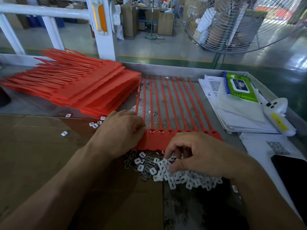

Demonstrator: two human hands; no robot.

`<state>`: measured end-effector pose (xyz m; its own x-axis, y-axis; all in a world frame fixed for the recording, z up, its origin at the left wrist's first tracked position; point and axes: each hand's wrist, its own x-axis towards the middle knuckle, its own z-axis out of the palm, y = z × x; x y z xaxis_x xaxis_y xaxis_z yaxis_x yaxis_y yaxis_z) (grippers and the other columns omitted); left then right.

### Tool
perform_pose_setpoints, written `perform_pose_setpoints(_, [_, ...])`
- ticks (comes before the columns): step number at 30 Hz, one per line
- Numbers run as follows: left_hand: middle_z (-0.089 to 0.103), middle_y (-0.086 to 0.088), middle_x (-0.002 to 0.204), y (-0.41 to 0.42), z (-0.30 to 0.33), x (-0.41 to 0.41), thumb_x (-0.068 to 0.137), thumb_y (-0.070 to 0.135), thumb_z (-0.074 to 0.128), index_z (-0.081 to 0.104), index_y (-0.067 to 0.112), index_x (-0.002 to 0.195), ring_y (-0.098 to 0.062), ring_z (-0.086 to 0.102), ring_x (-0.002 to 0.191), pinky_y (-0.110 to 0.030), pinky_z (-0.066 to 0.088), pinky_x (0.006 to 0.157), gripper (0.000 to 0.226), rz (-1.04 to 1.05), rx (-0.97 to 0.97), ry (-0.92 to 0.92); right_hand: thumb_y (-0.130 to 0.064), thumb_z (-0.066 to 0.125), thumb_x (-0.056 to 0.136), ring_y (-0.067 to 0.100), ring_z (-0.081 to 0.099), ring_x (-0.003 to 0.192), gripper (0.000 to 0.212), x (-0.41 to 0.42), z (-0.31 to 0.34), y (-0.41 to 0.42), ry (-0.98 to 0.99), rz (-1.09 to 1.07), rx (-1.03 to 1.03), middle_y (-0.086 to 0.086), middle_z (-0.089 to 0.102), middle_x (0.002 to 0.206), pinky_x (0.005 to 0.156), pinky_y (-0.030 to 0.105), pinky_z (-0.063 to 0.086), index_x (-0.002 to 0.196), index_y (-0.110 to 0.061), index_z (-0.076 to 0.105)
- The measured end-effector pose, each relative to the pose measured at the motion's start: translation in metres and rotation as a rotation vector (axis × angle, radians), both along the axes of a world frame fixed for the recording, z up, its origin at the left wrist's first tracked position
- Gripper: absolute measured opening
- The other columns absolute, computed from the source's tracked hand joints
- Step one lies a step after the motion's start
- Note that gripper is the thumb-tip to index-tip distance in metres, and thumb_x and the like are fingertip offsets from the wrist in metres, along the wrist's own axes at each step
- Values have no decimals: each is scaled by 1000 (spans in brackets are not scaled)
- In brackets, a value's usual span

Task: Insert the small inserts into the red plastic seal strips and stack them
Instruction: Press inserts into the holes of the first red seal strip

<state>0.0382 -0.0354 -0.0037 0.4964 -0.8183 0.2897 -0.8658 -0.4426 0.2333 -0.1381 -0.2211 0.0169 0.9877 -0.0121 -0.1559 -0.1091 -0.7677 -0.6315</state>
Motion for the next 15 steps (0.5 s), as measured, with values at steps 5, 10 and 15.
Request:
perform_pose_setpoints(5, [67, 15, 103, -3, -1, -5, 98, 38, 58, 73, 31, 106, -11, 60, 104, -39, 42, 96, 19, -5, -99, 33, -44, 86, 80, -2, 62, 82, 22, 2, -4, 5, 4, 27, -52, -22, 64, 96, 68, 19, 46, 96, -38, 71])
perform_pose_setpoints(10, [67, 13, 102, -5, 1, -12, 98, 34, 60, 74, 27, 106, -11, 60, 102, -40, 43, 95, 17, -73, -138, 51, -35, 77, 91, -1, 68, 79, 6, 2, -3, 5, -65, -23, 6, -22, 70, 92, 66, 18, 50, 89, -36, 72])
perform_pose_setpoints(15, [70, 12, 98, -6, 6, -18, 95, 24, 68, 77, 21, 104, -6, 63, 94, -35, 49, 89, 12, -164, -263, 151, -33, 71, 97, -1, 63, 66, 7, 10, -11, 7, -240, -223, 192, -12, 72, 82, 62, 17, 50, 90, -35, 71])
